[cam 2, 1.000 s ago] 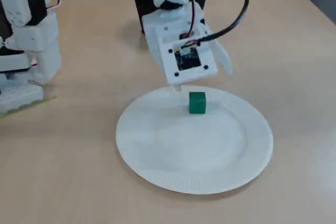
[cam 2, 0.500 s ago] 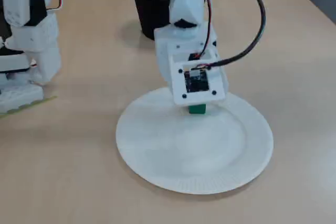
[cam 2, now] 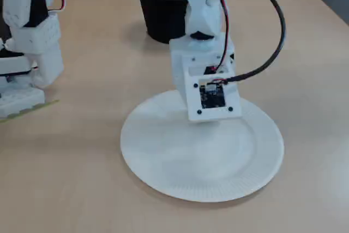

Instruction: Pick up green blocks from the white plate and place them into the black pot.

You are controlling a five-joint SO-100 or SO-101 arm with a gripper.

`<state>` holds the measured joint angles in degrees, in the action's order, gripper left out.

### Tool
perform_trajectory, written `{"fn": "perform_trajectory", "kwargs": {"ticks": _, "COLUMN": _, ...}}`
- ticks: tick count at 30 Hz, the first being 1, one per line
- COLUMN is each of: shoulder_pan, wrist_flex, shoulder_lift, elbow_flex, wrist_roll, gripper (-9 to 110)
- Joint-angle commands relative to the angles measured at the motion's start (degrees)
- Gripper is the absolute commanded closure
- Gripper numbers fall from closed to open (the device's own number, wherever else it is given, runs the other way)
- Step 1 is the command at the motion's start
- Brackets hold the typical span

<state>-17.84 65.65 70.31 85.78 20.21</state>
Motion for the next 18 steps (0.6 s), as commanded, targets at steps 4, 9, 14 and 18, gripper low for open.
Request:
{"fn": "perform_trajectory", "kwargs": {"ticks": 4, "shoulder_pan": -1.32, "wrist_flex": -1.41, "shoulder_lift": 1.85, "elbow_flex": -1.93, "wrist_roll": 0.62, "gripper": 104}}
{"fn": "perform_trajectory", "kwargs": {"ticks": 9, "shoulder_pan": -2.2, "wrist_flex": -2.2, "shoulder_lift": 4.75, "elbow_flex": -1.93, "wrist_roll": 0.7, "gripper": 104}}
{"fn": "perform_trajectory", "kwargs": {"ticks": 14, "shoulder_pan": -3.34, "wrist_flex": -3.78, "shoulder_lift": 8.79, "elbow_flex": -1.93, "wrist_roll": 1.49, "gripper": 104}}
{"fn": "perform_trajectory", "kwargs": {"ticks": 18, "shoulder_pan": -1.76, "wrist_flex": -9.23, "shoulder_lift": 15.82, "elbow_flex": -0.79, "wrist_roll": 2.29, "gripper": 104}}
